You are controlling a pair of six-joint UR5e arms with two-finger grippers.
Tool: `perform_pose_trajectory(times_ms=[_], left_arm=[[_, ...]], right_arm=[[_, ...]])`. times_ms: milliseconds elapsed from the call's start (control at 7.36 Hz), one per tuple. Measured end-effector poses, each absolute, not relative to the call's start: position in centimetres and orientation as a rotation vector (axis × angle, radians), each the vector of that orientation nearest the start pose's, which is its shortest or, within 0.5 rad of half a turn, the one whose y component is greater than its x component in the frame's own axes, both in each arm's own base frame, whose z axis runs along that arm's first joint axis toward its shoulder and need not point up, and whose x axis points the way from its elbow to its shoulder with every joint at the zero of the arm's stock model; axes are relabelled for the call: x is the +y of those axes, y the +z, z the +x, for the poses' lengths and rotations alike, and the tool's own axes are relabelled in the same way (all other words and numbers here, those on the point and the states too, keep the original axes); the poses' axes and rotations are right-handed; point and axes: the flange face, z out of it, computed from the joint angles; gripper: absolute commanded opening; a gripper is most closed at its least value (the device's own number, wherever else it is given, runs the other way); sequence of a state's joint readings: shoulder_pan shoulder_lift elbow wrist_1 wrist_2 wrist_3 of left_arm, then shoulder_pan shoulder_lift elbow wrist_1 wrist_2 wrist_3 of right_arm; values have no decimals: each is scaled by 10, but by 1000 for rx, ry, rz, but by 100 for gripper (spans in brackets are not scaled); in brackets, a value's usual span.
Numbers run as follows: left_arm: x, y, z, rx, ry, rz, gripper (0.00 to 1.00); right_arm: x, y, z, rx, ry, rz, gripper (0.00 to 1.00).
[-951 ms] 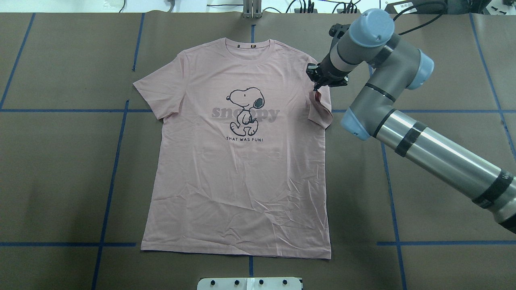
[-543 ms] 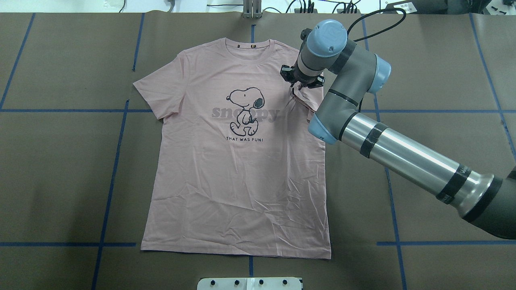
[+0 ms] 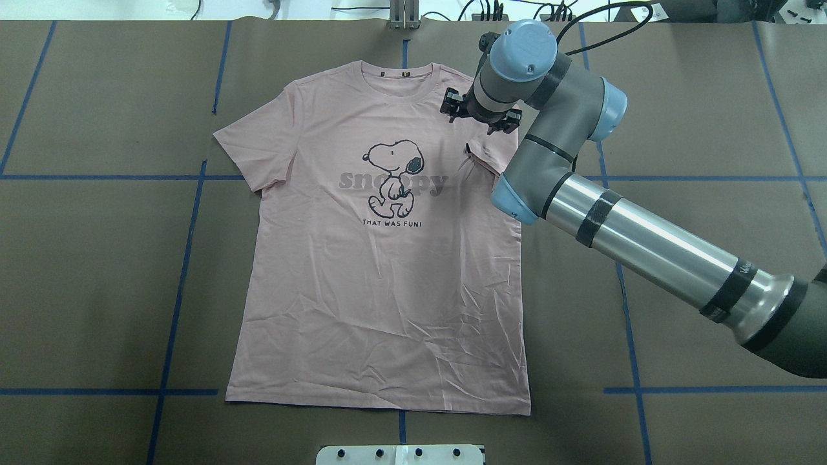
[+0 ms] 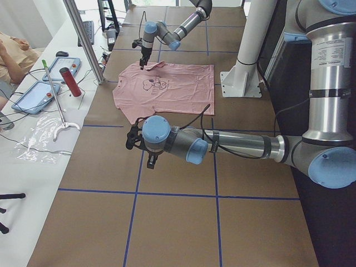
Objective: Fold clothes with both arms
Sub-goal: 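Raise the right gripper away while the left arm moves toward the shirt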
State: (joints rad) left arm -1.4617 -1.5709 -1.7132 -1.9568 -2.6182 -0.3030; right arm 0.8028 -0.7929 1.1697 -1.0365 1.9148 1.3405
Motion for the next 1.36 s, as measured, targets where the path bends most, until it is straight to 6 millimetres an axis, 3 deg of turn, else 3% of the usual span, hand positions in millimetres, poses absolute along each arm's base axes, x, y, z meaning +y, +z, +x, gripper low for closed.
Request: perform_pose_trajectory(times_ms=[408, 543, 815, 951, 1087, 1358], left_arm=[[-564, 441, 134, 1129, 55, 141, 100], [-580, 423, 177, 1097, 30, 130, 100], [-611, 395, 265, 1020, 4, 150, 95], [-626, 397, 300, 985, 5, 179, 90], [-643, 412, 326, 969, 11, 208, 86], [-661, 449, 362, 927, 5, 256, 67]], right_arm=[[-627, 350, -359, -1029, 349, 91, 100], [-617, 367, -328, -1042, 316, 81, 100], [-587, 385, -288, -1064, 284, 74, 100], [-577, 389, -280, -1073, 277, 68, 100], [-573, 390, -277, -1076, 273, 64, 100], [-571, 390, -276, -1078, 272, 64, 100]])
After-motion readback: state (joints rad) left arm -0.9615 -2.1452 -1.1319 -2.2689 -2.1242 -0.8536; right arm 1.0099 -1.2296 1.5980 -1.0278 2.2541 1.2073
